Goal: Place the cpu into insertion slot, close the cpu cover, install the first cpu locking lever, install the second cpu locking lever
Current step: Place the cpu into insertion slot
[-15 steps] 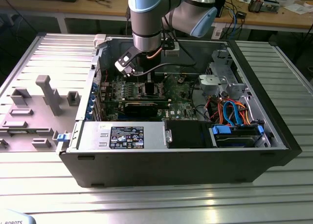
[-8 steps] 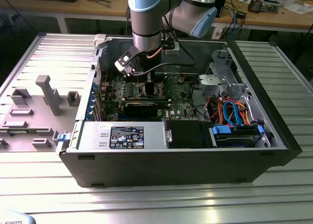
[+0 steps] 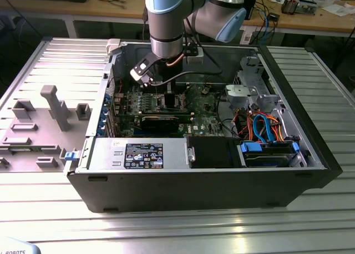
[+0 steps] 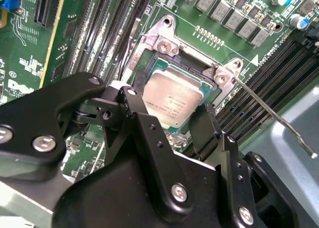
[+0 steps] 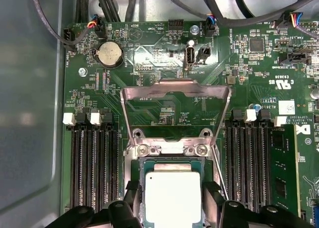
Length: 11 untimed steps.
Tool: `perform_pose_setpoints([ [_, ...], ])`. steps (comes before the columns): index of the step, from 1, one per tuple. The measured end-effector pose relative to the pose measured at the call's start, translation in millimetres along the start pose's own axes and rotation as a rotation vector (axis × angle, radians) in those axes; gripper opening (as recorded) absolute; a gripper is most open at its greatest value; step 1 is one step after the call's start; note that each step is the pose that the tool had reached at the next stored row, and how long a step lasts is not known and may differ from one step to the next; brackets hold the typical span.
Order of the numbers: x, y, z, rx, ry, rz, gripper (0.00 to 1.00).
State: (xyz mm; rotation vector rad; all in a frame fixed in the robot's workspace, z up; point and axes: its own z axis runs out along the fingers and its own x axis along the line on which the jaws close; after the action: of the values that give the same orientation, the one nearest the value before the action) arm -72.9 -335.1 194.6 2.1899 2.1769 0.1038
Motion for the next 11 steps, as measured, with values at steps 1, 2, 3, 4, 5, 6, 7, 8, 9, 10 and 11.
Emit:
perform_pose_setpoints([
  [1, 0.0, 0.0, 0.7, -0.0001, 0.0005, 0.000, 0.61],
  [2, 0.1, 0.0, 0.8, -0.0002, 0.0008, 0.000, 0.61],
  [3, 0.3, 0.0, 1.0, -0.0005, 0.0017, 0.000, 0.61],
  [4, 0.3, 0.0, 0.8, -0.0003, 0.0009, 0.000, 0.68],
  [5, 0.4, 0.9, -11.0, 0.0015, -0.0024, 0.000, 0.68],
  [6, 0.4, 1.2, -14.8, 0.0026, -0.0025, 0.000, 0.68],
  [7, 0.5, 1.5, -17.1, 0.0033, -0.0023, 0.000, 0.68],
  [8, 0.5, 2.0, -19.3, 0.0053, -0.0029, 0.000, 0.68],
  [9, 0.5, 2.3, -20.2, 0.0074, -0.0036, 0.000, 0.67],
  [10, 0.6, 2.7, -20.6, 0.0097, -0.0034, 0.000, 0.60],
  [11, 0.5, 2.9, -20.6, 0.0112, -0.0034, 0.000, 0.53],
])
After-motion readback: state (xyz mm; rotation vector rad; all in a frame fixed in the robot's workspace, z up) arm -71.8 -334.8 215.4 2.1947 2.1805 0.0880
